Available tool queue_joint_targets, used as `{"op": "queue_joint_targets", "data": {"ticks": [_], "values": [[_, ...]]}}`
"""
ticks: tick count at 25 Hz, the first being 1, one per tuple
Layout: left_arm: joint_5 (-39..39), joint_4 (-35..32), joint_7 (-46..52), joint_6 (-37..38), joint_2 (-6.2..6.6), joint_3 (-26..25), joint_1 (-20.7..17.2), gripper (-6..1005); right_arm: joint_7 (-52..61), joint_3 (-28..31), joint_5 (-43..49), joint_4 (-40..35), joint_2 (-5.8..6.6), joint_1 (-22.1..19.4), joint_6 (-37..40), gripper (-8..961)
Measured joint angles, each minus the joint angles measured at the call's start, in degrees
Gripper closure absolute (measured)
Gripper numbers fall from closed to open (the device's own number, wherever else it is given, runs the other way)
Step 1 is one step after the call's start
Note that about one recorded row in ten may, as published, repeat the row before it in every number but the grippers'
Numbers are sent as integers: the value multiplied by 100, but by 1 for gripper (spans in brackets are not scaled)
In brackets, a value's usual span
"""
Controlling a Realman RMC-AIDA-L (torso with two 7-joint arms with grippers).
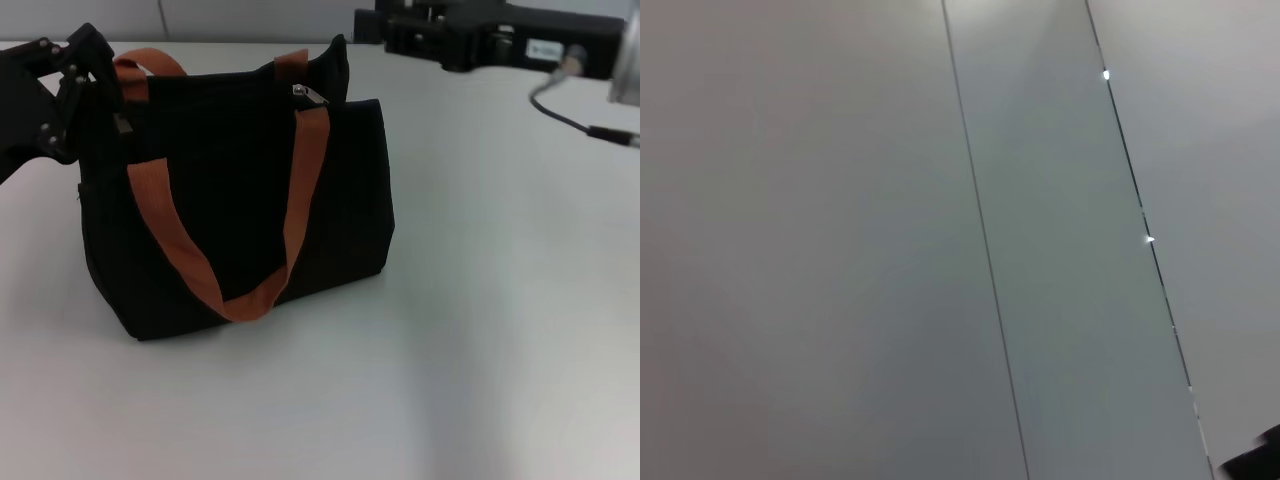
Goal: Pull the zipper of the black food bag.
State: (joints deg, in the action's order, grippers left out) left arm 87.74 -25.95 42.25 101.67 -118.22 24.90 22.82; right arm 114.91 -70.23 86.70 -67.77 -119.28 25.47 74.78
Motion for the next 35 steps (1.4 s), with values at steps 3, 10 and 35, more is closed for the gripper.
{"op": "queue_joint_targets", "data": {"ticks": [3, 10, 35], "values": [[1, 11, 93, -62, 2, -2, -4, 894, -1102, 421, -379, 698, 25, 50, 1162, 449], [32, 10, 314, -220, 17, -3, -44, 893, -3285, 765, 108, 2308, 239, 183, 3019, 321], [1942, -1977, 3867, 839, 886, 90, -148, 466, -4825, 722, 612, 3343, 128, 153, 2556, 214]]}}
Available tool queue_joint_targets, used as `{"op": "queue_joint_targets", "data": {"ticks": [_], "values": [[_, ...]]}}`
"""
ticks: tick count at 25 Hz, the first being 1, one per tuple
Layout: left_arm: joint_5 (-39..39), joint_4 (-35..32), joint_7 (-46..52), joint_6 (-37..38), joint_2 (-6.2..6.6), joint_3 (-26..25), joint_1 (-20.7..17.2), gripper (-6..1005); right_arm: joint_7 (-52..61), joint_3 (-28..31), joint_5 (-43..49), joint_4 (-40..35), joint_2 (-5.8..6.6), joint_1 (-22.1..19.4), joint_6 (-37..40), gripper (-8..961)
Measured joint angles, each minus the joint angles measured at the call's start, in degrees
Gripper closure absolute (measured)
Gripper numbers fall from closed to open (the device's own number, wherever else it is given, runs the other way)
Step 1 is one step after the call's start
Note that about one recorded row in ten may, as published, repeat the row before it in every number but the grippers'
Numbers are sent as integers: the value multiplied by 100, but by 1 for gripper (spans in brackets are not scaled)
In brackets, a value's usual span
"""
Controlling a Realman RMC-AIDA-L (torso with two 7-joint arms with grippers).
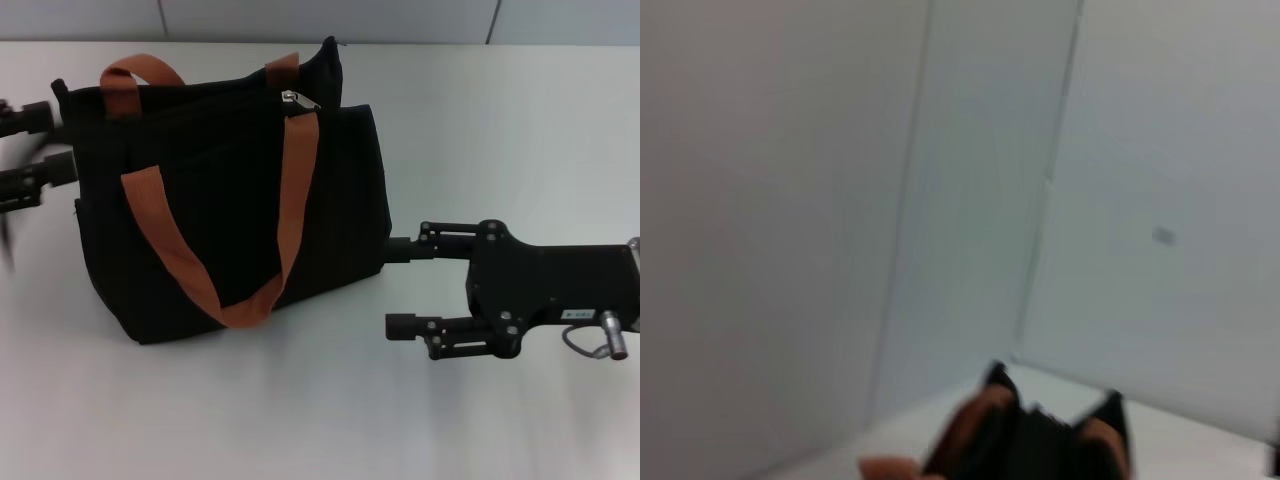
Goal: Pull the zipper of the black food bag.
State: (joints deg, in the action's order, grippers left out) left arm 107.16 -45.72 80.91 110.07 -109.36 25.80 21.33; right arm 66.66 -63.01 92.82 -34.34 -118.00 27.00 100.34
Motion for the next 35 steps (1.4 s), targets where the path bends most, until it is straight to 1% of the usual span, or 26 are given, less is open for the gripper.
{"op": "queue_joint_targets", "data": {"ticks": [1, 2, 3, 4, 5, 8, 9, 10, 12, 13, 14, 16, 17, 18, 19, 22, 23, 24, 26, 28, 29, 30, 32, 33, 34, 35], "values": [[111, -135, 398, 228, 172, 14, 56, 445, -1, -10, 34, 2, -13, 6, -44, 214], [111, -135, 398, 228, 172, 14, 56, 412, -1, -10, 34, 2, -13, 6, -44, 214], [129, -186, 535, 298, 234, 22, 72, 378, -1, -18, 137, 3, -29, 11, -128, 214], [129, -186, 535, 298, 234, 22, 72, 345, -1, -18, 137, 3, -29, 11, -128, 214], [137, -314, 793, 438, 333, 40, 84, 311, 0, -18, 197, 5, -43, 13, -170, 214], [111, -335, 843, 493, 366, 48, 71, 211, -3, -1, 365, 14, -90, 16, -330, 214], [111, -335, 843, 493, 366, 48, 71, 204, -3, -1, 365, 14, -90, 16, -330, 214], [77, -310, 654, 508, 295, 89, 41, 197, -5, 8, 376, 14, -91, 17, -372, 214], [77, -307, 482, 513, 196, 146, 35, 184, -5, 13, 378, 15, -91, 17, -382, 214], [50, -287, 383, 519, 91, 268, 40, 177, -5, 15, 379, 16, -91, 18, -443, 214], [50, -287, 383, 519, 91, 268, 40, 177, -5, 15, 379, 16, -91, 18, -443, 214], [-152, -236, 325, 526, 4, 493, 44, 178, -4, 1, 379, 20, -91, 23, -553, 214], [-152, -236, 325, 526, 4, 493, 44, 178, -4, -6, 379, 23, -91, 25, -601, 214], [-860, -140, 161, 533, -113, 1058, -55, 179, -3, -11, 379, 56, -91, 51, -657, 214], [-860, -140, 161, 533, -113, 1058, -55, 179, -3, -11, 379, 56, -91, 51, -657, 214], [-1541, -125, 33, 538, -181, 1542, -182, 180, -5, -11, 379, 177, -91, 137, -691, 214], [-1850, -122, -52, 538, -204, 1876, -230, 180, -5, -13, 379, 223, -91, 171, -697, 214], [-1850, -122, -52, 538, -204, 1876, -230, 180, -5, -13, 379, 223, -91, 171, -697, 214], [-1976, -11, -225, 534, -248, 2178, -247, 181, -5, -15, 379, 236, -91, 174, -703, 214], [-1884, 321, -685, 520, -340, 2526, -218, 182, -5, -17, 379, 241, -91, 174, -702, 215], [-1805, 451, -842, 511, -373, 2616, -200, 182, -5, -18, 380, 243, -91, 172, -689, 215], [-1805, 451, -842, 511, -373, 2616, -200, 182, -5, -21, 393, 245, -91, 163, -665, 215], [-1522, 725, -1183, 475, -450, 2695, -150, 183, -5, -23, 421, 248, -91, 152, -638, 215], [-1213, 978, -1504, 325, -521, 2677, -122, 183, -5, -26, 525, 252, -91, 121, -571, 215], [-1213, 978, -1504, 325, -521, 2677, -122, 183, -5, -26, 525, 252, -91, 121, -571, 215], [-1027, 1123, -1681, 185, -552, 2664, -121, 182, -5, -27, 575, 262, -91, 101, -548, 215]]}}
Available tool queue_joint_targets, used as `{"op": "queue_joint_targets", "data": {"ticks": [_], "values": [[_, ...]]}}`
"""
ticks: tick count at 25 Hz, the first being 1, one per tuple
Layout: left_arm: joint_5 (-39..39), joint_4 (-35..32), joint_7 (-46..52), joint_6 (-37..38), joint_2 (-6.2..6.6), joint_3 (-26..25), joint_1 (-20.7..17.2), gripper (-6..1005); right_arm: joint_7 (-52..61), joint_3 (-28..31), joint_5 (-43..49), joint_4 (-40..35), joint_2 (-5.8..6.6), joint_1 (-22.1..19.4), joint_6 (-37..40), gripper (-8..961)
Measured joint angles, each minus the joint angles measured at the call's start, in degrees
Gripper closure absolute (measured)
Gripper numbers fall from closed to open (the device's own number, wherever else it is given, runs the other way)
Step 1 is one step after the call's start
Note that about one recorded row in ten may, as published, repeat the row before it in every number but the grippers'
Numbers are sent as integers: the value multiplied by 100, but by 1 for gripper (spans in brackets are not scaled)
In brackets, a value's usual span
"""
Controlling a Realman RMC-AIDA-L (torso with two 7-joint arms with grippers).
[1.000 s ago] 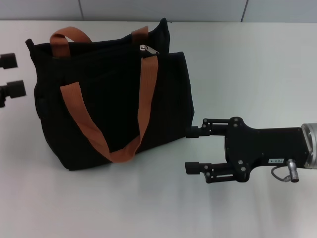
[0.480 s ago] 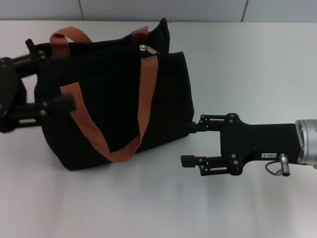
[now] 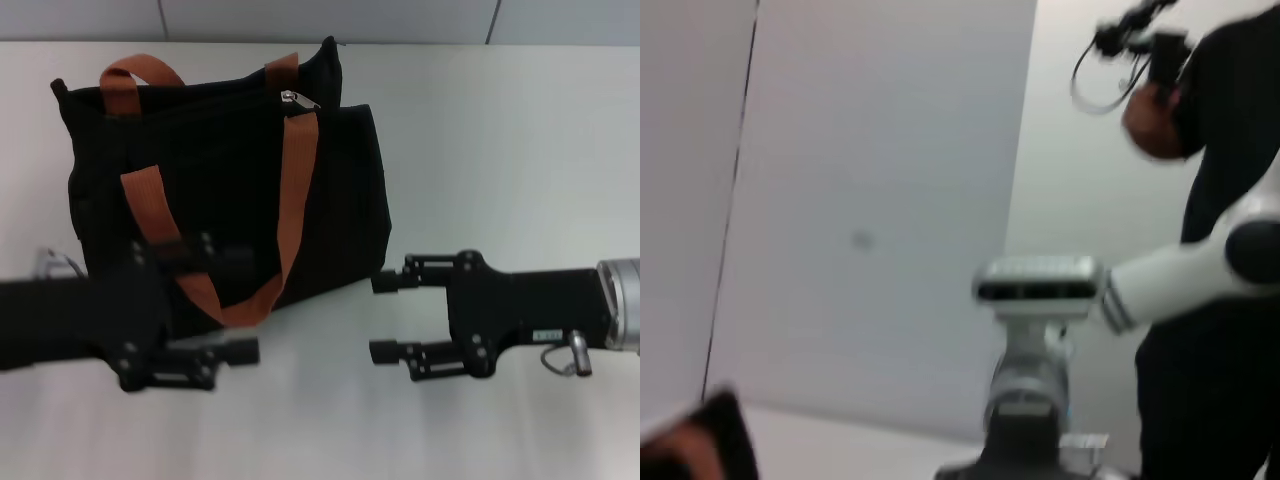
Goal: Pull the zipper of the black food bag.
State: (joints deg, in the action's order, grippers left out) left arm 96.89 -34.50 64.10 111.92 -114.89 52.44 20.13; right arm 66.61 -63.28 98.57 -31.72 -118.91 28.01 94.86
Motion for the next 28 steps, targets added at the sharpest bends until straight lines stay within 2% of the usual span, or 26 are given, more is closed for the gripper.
{"op": "queue_joint_targets", "data": {"ticks": [5, 13, 28], "values": [[420, 832, -1075, -606, -56, 28, -96, 182, -280, 14, 69, 263, 0, -125, 30, 215], [624, 928, -1127, -956, -76, 55, -163, 182, -982, 40, 73, 871, -9, -149, -19, 215], [656, 937, -1066, -895, -68, 77, -119, 183, -1045, 60, 38, 948, -9, -167, -32, 214]]}}
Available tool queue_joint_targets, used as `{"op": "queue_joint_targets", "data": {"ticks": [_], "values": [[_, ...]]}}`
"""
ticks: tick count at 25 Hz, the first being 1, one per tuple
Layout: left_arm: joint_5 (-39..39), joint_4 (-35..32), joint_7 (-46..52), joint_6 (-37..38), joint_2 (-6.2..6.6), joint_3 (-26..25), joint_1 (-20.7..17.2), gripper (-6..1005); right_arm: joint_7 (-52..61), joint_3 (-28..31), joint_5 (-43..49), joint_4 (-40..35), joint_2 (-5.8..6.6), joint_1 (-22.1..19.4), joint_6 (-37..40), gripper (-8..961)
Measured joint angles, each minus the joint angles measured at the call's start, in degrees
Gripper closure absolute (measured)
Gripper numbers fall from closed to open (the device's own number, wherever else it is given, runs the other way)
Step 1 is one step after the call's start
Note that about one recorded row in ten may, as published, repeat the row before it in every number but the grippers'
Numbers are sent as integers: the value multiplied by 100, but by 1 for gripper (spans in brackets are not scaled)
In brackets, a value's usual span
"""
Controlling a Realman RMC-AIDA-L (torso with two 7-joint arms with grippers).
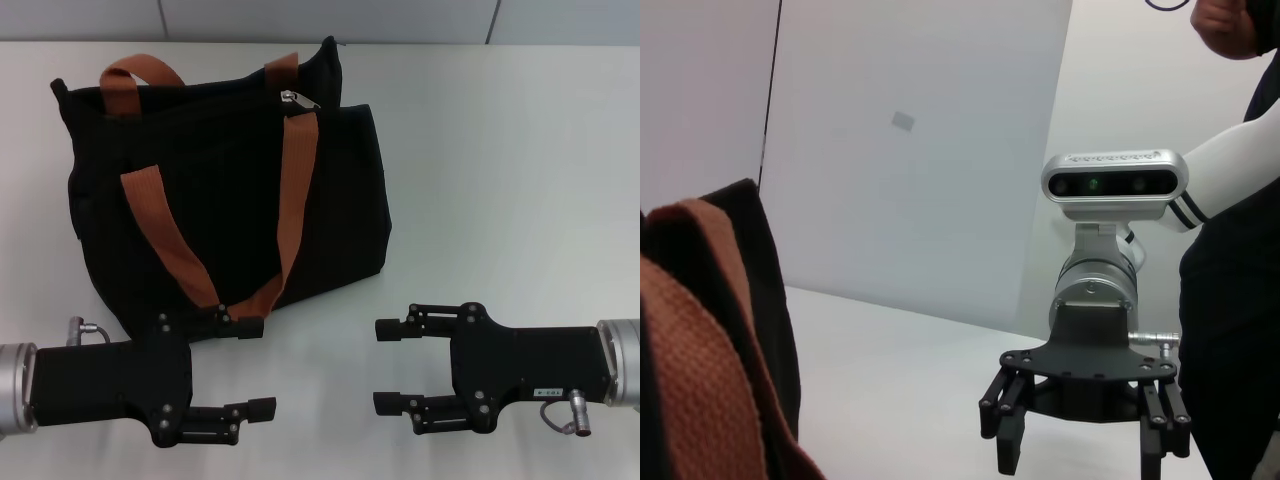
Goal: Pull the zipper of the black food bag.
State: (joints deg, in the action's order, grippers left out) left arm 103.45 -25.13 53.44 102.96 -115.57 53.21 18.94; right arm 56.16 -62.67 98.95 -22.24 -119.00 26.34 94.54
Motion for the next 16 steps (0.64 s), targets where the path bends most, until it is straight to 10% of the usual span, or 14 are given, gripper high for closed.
{"op": "queue_joint_targets", "data": {"ticks": [16], "values": [[0, 0, 8, 112, 20, 5, -29, 183, -1, 10, -9, 0, 0, -1, 3, 215]]}}
